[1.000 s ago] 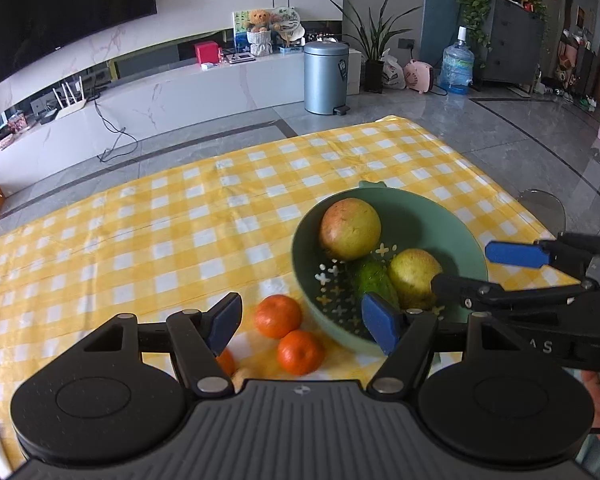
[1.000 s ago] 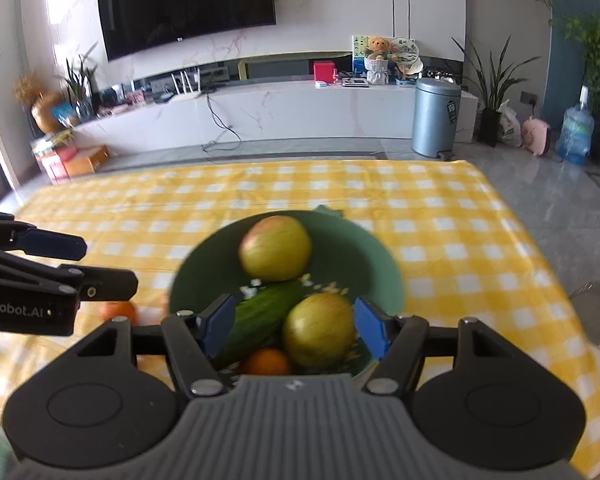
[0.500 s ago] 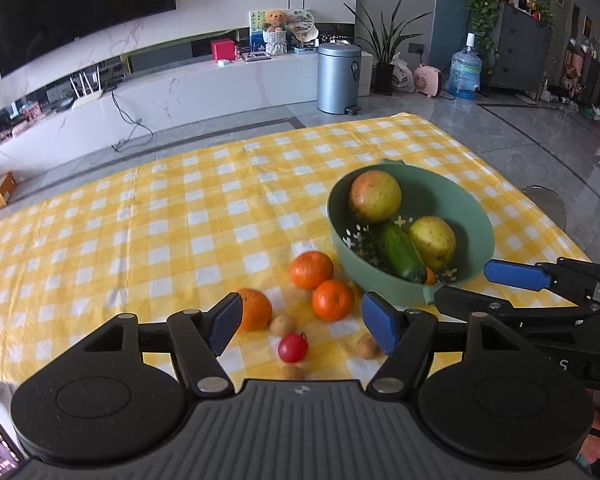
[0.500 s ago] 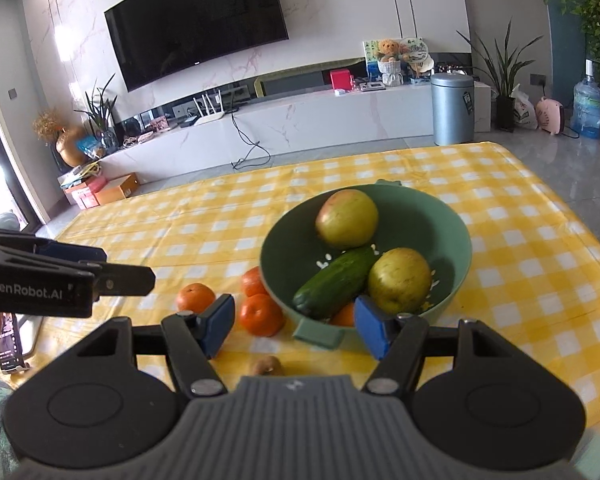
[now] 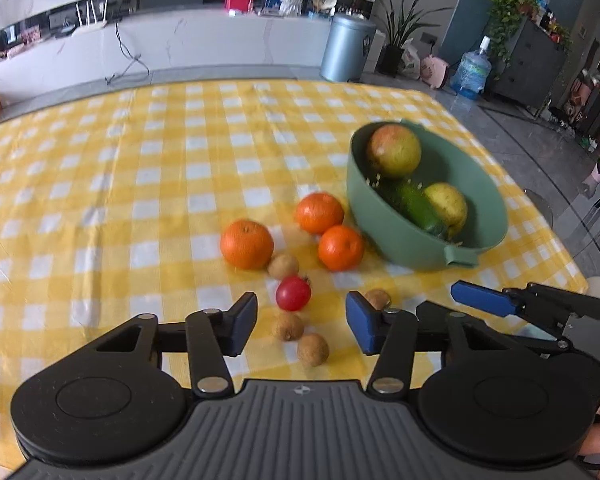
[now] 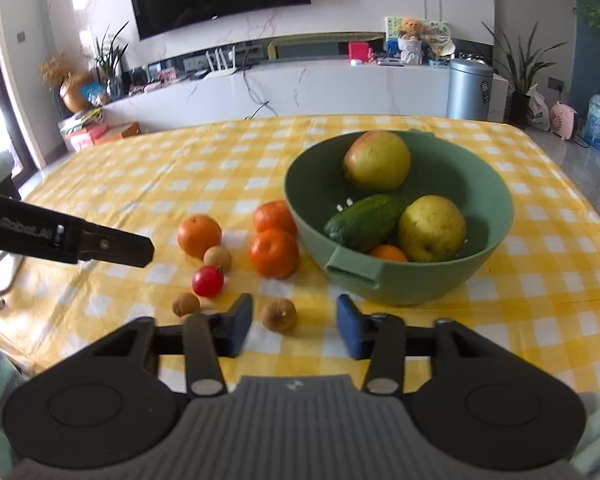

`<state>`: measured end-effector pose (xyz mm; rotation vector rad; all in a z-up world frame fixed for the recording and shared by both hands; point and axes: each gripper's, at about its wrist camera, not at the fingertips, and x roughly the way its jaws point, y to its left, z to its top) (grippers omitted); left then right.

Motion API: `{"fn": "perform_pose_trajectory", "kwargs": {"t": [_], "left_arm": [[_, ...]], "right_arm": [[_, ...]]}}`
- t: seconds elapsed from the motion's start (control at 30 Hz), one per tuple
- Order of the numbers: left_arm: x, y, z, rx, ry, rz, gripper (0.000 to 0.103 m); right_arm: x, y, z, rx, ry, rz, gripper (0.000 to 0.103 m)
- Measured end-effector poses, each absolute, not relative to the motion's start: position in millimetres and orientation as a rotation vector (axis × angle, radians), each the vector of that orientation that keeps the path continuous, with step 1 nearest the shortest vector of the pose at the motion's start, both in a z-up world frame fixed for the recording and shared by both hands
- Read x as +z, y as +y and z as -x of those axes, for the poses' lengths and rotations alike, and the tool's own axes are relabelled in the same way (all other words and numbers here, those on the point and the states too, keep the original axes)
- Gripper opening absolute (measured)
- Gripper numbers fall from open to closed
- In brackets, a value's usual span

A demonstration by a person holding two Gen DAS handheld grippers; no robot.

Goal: Organize fruits
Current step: 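Withdraw both tools from the bowl toward the small fruits on the cloth, then grasp a small brown kiwi with the left tool while the right tool grasps another kiwi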

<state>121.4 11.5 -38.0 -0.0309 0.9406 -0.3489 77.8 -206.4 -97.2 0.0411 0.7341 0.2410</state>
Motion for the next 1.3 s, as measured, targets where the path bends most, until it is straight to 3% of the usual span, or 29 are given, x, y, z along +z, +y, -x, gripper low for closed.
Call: {"fn": "perform_pose_trajectory", "kwargs": {"t": [0.4,0.87,1.1,1.3], "left_arm": [[-81,12,-131,-0.348,1.038,0.114,0.039],[-95,22,-141,-0.332,1.054,0.221,0.039],[-101,23,-145,-0.341,1.064,0.248,0.032],[-104,27,-148,-0.34,1.066,0.28,0.029]], "right_arm": [[-115,-198,-97,0.25,0.783,-0.052,0.037],[-129,-192,-115,0.269,0.838,-0.072,0.028],[-133,-190,-120,0.266,0.862,-0.073,0.021],[-134,-189,-121,0.265,0.861,-0.067,0.021]]}}
